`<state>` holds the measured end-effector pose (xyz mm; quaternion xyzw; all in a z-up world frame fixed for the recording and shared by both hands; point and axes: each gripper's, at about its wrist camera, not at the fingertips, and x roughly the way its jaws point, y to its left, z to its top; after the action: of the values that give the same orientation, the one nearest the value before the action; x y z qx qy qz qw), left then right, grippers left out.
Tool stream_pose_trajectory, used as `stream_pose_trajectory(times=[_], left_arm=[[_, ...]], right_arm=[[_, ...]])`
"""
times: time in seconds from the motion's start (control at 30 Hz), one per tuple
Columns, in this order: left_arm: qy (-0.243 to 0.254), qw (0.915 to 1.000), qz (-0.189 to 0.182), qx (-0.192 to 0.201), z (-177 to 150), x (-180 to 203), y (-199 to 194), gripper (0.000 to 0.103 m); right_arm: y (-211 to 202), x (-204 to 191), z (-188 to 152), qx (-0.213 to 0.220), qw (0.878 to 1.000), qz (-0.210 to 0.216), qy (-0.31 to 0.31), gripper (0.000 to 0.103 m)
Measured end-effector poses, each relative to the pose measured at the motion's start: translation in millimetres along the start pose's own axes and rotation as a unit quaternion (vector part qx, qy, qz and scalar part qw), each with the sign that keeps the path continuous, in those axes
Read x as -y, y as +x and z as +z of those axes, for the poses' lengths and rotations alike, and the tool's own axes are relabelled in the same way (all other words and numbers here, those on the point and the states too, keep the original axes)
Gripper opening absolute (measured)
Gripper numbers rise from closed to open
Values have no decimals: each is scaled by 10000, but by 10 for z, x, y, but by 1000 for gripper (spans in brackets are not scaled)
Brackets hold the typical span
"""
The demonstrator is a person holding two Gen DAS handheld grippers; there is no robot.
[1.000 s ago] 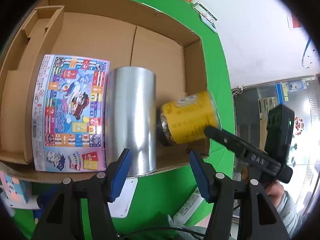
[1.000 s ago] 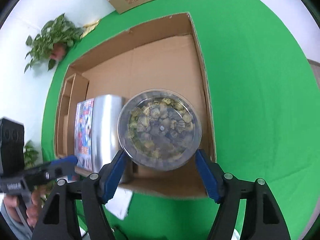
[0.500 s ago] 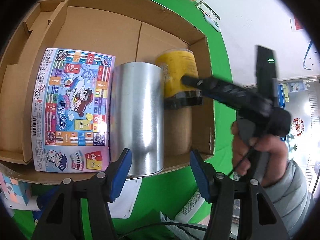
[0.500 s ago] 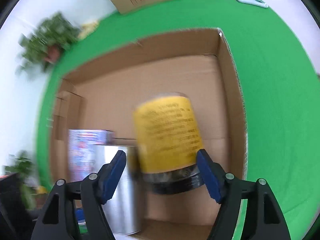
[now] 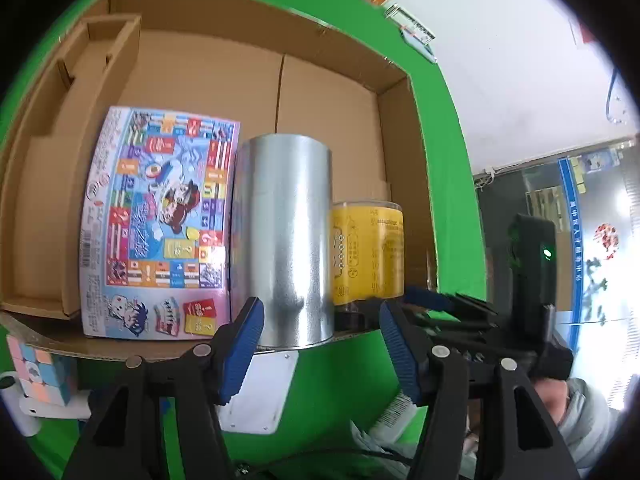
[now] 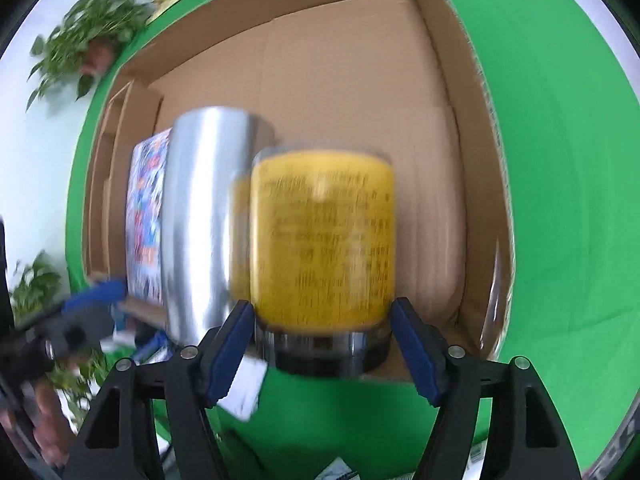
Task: Organize rigid objects
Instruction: 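Open both grippers and withdraw them toward the white spray bottle, then grasp the white spray bottle with both grippers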
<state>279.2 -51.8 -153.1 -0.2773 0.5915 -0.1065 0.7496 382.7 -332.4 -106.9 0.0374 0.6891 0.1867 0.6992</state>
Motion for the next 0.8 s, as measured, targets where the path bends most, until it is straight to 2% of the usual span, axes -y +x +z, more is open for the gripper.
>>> stream_pose_trajectory(times=[0.03, 0.07, 0.1, 0.13, 0.17, 0.2, 0.27, 0.33, 0.4, 0.47, 0.6, 0.7, 0.8], left_arm=[[73, 9998, 115, 175, -19, 31, -37, 61], [136, 9991, 253, 319, -30, 69, -69, 65], [229, 9974, 464, 499, -51, 112, -111, 75], [288, 9959, 596, 622, -49, 132, -133, 79], [385, 9932, 746, 809, -64, 175, -178, 80], [507, 9911, 799, 936, -80, 222, -220, 80], [616, 9912, 708, 936, -109, 277, -255, 80], [652, 9930, 595, 787, -176, 309, -255, 80], [774, 9952, 417, 429, -260, 372, -172, 80], [885, 9959, 189, 22, -363, 426, -34, 80], [970, 9912, -290, -854, -634, 531, 323, 80], [1103, 9843, -457, -1297, -835, 629, 549, 80], [1233, 9787, -451, -1577, -969, 739, 700, 80]], right_arm=[[-27, 7, -42, 60, 9999, 85, 19, 71], [-94, 40, -84, 179, 9992, 331, 168, 75], [-147, 61, -112, 311, 9978, 512, 288, 86], [-229, 81, -155, 508, 9961, 613, 373, 93], [-345, 100, -202, 792, 9944, 576, 396, 103], [-499, 105, -283, 1174, 9917, 399, 338, 102], [-660, 139, -427, 1454, 9888, 151, 306, 102], [-784, 255, -576, 1591, 9861, 72, 479, 102], [-869, 466, -829, 1670, 9817, -111, 907, 102], [-849, 670, -1086, 1568, 9774, -245, 1397, 102], [-607, 1073, -1777, 1001, 9609, -359, 2557, 102], [-350, 1108, -2202, 487, 9630, -269, 2636, 101], [-112, 1115, -2468, 297, 9561, -91, 2913, 95]])
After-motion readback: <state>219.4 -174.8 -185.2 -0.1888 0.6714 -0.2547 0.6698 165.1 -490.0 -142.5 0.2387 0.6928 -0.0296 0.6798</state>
